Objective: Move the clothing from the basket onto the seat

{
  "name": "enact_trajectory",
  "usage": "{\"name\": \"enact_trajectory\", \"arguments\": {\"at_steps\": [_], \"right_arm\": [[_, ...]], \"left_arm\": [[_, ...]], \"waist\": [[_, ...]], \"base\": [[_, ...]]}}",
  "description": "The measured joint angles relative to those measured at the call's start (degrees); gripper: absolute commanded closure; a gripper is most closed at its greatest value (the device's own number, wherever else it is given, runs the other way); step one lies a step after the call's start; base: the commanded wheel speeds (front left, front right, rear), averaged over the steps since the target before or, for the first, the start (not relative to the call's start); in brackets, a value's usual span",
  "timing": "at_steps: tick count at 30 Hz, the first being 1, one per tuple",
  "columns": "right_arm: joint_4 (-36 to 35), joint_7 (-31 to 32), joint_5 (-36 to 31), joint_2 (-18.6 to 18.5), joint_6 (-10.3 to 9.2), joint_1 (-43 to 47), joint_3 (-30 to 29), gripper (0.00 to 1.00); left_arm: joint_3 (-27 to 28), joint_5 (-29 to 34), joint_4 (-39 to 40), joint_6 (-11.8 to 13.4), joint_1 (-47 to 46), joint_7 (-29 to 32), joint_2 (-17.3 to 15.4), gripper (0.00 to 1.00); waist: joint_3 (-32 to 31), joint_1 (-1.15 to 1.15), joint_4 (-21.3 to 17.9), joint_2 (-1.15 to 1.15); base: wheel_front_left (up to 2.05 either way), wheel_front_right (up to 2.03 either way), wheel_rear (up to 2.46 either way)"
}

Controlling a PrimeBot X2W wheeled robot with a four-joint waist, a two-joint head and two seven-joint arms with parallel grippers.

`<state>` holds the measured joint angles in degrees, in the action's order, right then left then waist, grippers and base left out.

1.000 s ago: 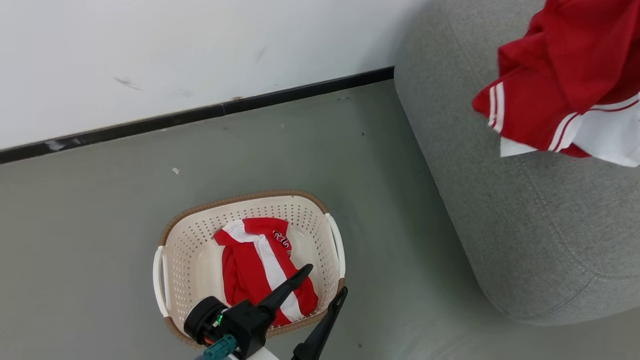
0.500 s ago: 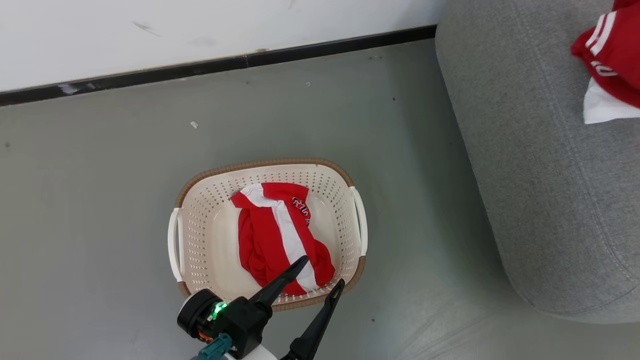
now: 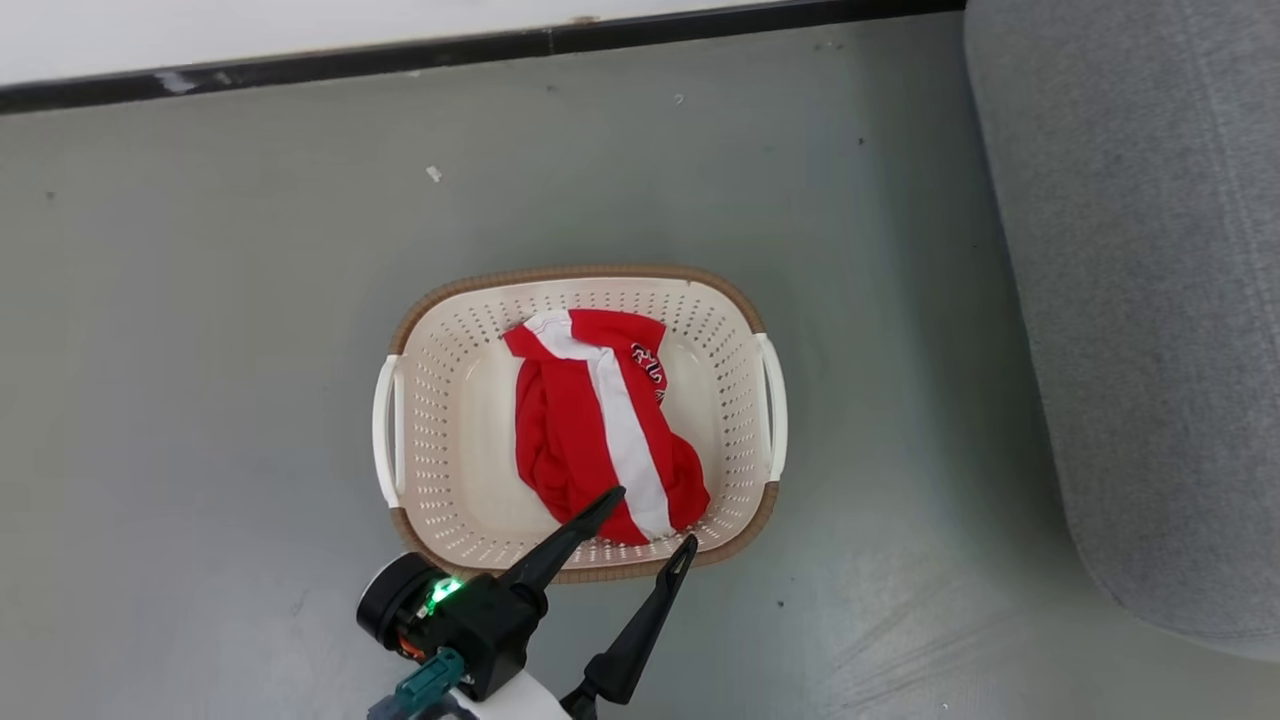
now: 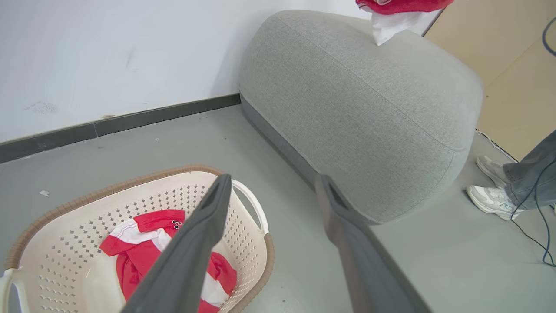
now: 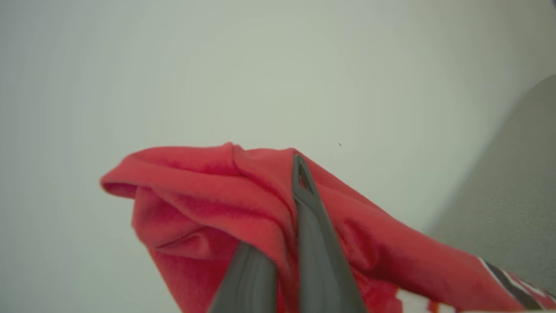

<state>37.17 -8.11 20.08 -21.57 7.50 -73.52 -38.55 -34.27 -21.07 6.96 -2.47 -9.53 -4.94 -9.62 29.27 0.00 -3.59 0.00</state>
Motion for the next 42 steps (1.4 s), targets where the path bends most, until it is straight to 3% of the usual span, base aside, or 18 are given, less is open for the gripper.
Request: {"name": "enact_trajectory", "arguments": {"at_steps": [13, 26, 29, 30, 34, 37, 42], "right_arm": [[6.16, -2.41, -3.89, -1.05, -0.01, -0.46, -10.59, 1.0], [9.53, -4.59, -9.17, -0.76, 0.0, 0.82, -15.51, 1.0], [10.06, -5.02, -10.39, -0.75, 0.0, 1.17, -15.71, 0.71], [10.22, -5.1, -10.72, -0.73, 0.0, 1.28, -15.88, 0.71], [10.81, -5.52, -12.69, -0.51, 0.0, 1.37, -16.04, 0.45], [10.93, -5.6, -13.06, -0.23, 0.0, 1.36, -16.04, 0.04], [11.12, -6.06, -14.75, 0.78, 0.0, 1.38, -15.68, 0.0]], "left_arm": [[-0.24, 0.26, 0.46, -0.3, -0.74, 0.33, -1.0, 0.0], [0.36, 0.54, 1.25, -0.73, -2.98, 0.35, -1.42, 0.0], [0.37, 0.6, 1.26, -0.73, -3.04, 0.35, -1.57, 0.0], [0.38, 0.62, 1.26, -0.74, -3.11, 0.35, -1.64, 0.0], [0.66, 1.0, 1.26, -0.78, -3.81, 0.35, -1.87, 0.0], [0.87, 1.11, 1.25, -0.78, -4.17, 0.35, -2.0, 0.0], [1.2, 1.11, 1.12, -0.78, -4.19, 0.35, -2.18, 0.0]], "waist": [[3.73, 0.0, 2.58, 0.0], [7.04, 0.0, 3.13, 0.0], [7.54, 0.0, 2.78, 0.0], [7.69, 0.0, 2.64, 0.0], [8.15, 0.0, 1.98, 0.0], [8.26, 0.0, 1.61, 0.0], [8.19, 0.0, 0.65, 0.0]], "base": [[0.0, 0.0, 0.0], [0.0, 0.0, 0.0], [0.0, 0.0, 0.0], [0.0, 0.0, 0.0], [0.0, 0.0, 0.0], [0.0, 0.0, 0.0], [0.0, 0.0, 0.0]]}}
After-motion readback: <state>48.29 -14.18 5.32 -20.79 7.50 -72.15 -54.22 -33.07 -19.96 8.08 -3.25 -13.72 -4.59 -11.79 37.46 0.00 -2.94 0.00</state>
